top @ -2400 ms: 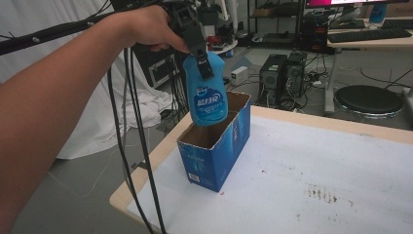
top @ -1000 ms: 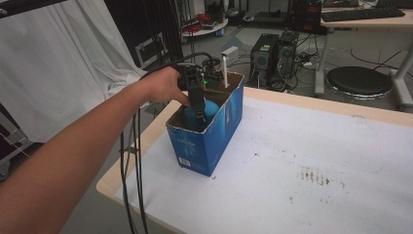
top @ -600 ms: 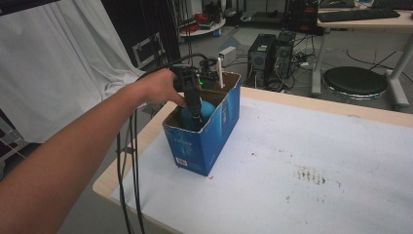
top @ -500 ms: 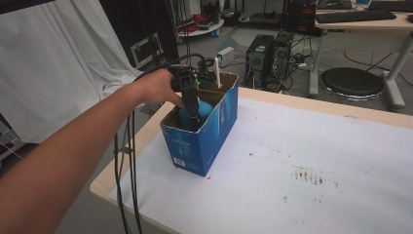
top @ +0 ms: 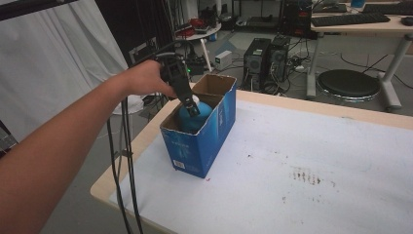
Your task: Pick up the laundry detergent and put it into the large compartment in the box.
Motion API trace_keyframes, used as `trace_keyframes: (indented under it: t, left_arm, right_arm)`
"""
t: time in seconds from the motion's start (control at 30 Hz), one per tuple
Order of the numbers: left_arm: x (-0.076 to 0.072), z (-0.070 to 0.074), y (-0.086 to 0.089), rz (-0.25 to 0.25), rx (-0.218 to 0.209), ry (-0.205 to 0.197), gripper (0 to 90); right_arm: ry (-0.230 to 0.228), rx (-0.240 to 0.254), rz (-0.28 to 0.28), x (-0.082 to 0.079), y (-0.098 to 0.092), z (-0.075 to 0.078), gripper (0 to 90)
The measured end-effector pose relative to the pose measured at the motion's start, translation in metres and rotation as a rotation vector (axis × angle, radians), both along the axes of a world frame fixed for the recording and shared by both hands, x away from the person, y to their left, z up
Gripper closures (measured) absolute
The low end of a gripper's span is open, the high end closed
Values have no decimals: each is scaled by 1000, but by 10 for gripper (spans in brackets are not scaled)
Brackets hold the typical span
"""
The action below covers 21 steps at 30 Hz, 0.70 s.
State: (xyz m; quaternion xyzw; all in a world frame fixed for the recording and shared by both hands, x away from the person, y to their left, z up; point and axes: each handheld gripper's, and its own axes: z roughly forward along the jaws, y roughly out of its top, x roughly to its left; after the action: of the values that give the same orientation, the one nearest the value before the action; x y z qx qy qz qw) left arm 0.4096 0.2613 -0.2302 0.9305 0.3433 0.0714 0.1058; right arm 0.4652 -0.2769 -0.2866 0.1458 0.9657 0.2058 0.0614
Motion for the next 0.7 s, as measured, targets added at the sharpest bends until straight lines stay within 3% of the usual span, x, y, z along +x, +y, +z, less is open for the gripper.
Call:
trace_keyframes:
  t: [0.13, 0.2, 0.37, 0.5, 0.57, 0.7]
  left_arm:
    - [-7, 11, -3, -3, -1, -13, 221]
    - [-14, 23, -7, -48, -35, -33, 221]
    - [-20, 38, -20, -95, -40, -60, 221]
    - [-22, 42, -33, -122, -38, -75, 221]
    - [-23, 43, -40, -135, -16, -85, 146]
    - [-24, 43, -54, -178, -14, -77, 134]
  right_arm:
    - [-4, 3, -1, -1, 0, 2, 20]
    - [-5, -1, -6, -2, -1, 3, 20]
    - [-14, 8, -6, -4, 1, 4, 20]
    - [-21, 13, 2, -6, 2, 6, 21]
    - [-24, 14, -2, -8, 1, 8, 20]
    - [-29, 15, -5, -11, -1, 10, 21]
